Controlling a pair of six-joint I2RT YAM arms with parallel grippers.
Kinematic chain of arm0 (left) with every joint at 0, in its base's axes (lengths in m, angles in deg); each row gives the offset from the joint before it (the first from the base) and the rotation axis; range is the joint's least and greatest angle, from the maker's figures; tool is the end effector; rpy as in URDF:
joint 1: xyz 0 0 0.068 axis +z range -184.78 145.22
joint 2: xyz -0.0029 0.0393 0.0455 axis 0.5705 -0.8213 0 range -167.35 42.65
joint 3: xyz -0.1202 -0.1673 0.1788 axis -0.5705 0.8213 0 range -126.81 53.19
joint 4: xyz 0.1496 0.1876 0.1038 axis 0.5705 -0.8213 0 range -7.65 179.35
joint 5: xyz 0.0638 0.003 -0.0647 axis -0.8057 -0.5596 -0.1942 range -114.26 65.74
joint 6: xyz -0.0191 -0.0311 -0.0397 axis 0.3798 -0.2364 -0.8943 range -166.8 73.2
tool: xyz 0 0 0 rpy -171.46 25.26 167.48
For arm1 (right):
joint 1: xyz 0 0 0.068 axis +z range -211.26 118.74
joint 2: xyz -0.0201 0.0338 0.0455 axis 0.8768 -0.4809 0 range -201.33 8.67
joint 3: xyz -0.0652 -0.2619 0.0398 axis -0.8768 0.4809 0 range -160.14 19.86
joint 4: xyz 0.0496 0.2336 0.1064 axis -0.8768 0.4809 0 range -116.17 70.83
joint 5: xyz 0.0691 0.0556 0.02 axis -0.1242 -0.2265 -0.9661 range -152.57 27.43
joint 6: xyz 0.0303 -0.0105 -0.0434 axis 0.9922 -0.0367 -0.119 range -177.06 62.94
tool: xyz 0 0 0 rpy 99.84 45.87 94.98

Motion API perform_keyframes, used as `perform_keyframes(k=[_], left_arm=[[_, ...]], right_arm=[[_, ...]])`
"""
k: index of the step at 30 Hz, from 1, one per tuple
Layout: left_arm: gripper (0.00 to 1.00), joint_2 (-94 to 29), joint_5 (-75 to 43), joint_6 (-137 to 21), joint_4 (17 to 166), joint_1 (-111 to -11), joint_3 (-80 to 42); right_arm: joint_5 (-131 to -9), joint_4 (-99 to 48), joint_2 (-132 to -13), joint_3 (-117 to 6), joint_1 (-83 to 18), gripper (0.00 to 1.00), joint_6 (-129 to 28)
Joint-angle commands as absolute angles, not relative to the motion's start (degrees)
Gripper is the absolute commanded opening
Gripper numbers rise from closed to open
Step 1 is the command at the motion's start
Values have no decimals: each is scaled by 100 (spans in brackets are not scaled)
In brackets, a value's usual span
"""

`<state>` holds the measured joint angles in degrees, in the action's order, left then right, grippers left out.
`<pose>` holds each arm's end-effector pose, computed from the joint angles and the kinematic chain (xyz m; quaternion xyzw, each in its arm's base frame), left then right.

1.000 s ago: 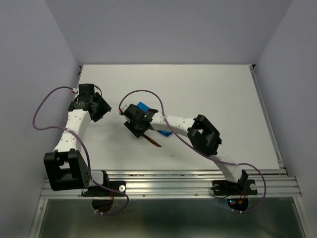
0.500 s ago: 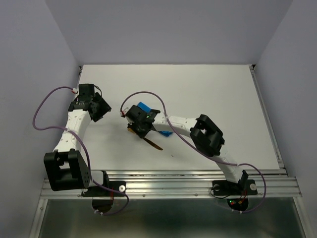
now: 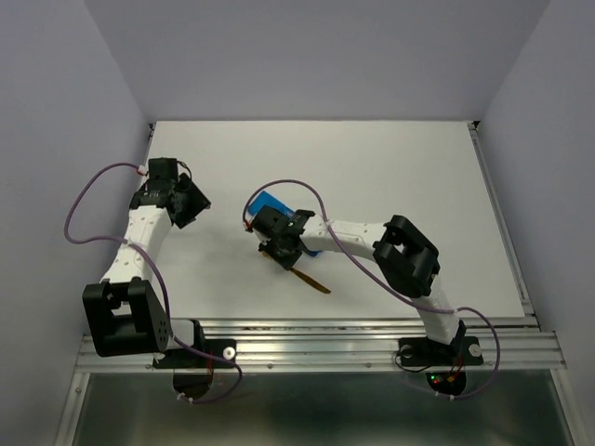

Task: Fold the napkin into a case and place the utensils inside
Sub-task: Move the knife to the center of the board, then pick up the knife from the center of the board.

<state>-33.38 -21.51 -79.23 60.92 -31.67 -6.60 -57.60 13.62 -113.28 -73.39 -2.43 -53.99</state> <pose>0.2859 0.0137 0.2817 -0.2727 0.8813 -0.1189 0.3672 0.2321 0.3779 0.1706 -0.4518 0.8714 0.0594 0.1819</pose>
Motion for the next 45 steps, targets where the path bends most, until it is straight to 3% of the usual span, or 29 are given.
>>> perform_keyframes(k=[1, 5, 9, 12, 13, 16, 28, 45], left_arm=[[61, -3417, -1951, -7915, 6298, -3162, -534], [61, -3566, -1881, -7862, 6307, -3162, -569], [61, -3610, -1793, -7853, 6351, -3162, -534], [61, -3602, -1749, -7871, 6395, -3162, -490], [61, -3610, -1732, -7871, 6421, -3162, -473], [61, -3645, -1714, -7862, 6456, -3162, -464], [62, -4708, -1239, -7792, 6685, -3258, -1131], [61, -5201, -1169, -7748, 6694, -3382, -1466]], right_arm=[[-5712, 1734, -11279, -7260, -263, 23, -5399], [-5879, 1629, -11438, -7172, -263, 35, -5416], [-6064, 1629, -11552, -7137, -316, 37, -5425], [-6205, 1611, -11631, -7076, -369, 27, -5451], [-6205, 1620, -11649, -7076, -369, 17, -5443], [-6205, 1698, -11667, -7119, -369, 1, -5451], [-5581, 1743, -11060, -7383, -422, 1, -5487], [-5379, 1857, -10867, -7699, -580, 1, -5566]])
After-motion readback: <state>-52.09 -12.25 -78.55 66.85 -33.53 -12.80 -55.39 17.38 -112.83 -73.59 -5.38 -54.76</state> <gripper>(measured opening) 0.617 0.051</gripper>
